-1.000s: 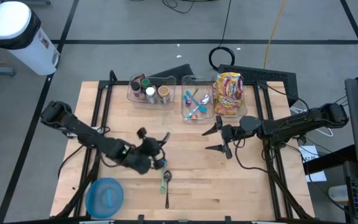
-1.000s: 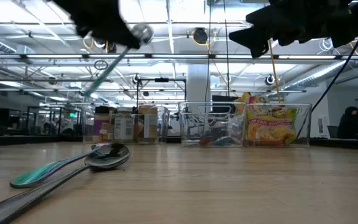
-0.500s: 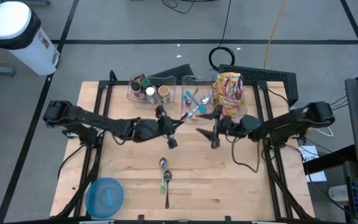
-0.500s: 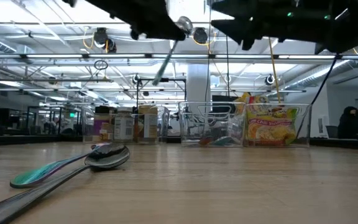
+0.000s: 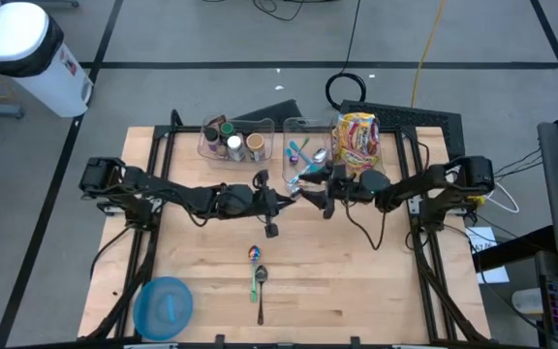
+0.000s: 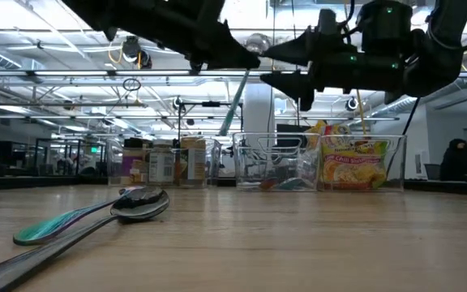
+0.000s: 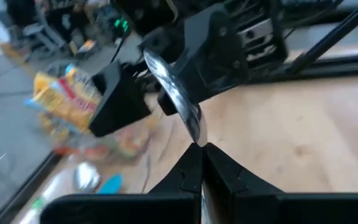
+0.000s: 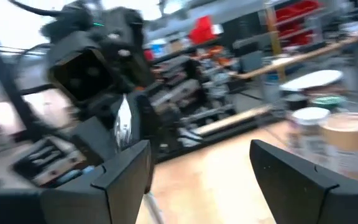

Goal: Pick & Place Food Item
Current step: Put the silver spoon into the middle transparent bin

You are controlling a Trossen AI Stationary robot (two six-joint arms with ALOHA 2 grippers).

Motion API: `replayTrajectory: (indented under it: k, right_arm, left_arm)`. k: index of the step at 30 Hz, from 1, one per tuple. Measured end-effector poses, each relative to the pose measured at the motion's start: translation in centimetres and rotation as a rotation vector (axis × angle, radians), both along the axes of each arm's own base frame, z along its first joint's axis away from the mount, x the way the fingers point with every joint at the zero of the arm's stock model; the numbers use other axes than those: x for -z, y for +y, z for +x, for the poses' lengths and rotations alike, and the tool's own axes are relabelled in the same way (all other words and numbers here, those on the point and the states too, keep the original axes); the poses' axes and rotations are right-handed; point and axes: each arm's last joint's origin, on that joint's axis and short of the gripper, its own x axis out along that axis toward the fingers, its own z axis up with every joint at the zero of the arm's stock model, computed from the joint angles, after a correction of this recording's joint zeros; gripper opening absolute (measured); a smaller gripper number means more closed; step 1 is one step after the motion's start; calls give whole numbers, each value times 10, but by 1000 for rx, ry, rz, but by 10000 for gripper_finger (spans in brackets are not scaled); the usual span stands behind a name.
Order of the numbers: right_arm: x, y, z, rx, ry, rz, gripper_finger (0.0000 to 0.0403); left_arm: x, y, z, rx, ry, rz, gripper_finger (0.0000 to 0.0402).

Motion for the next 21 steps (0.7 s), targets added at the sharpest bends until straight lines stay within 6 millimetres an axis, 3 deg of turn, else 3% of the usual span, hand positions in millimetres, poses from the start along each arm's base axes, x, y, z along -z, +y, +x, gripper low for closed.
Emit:
replayTrajectory:
  k: [6, 13, 21]
  right_arm:
    - [-4, 6, -1, -163, -36, -37, 267]
    - [-4, 10, -1, -230, -34, -48, 267]
    - [-3, 11, -4, -537, 8, 6, 267]
  left_arm:
    - [3, -3, -4, 90, -88, -3, 4]
    - [0, -8, -3, 177, -123, -12, 3]
    - [-3, -16, -5, 160, -139, 12, 5]
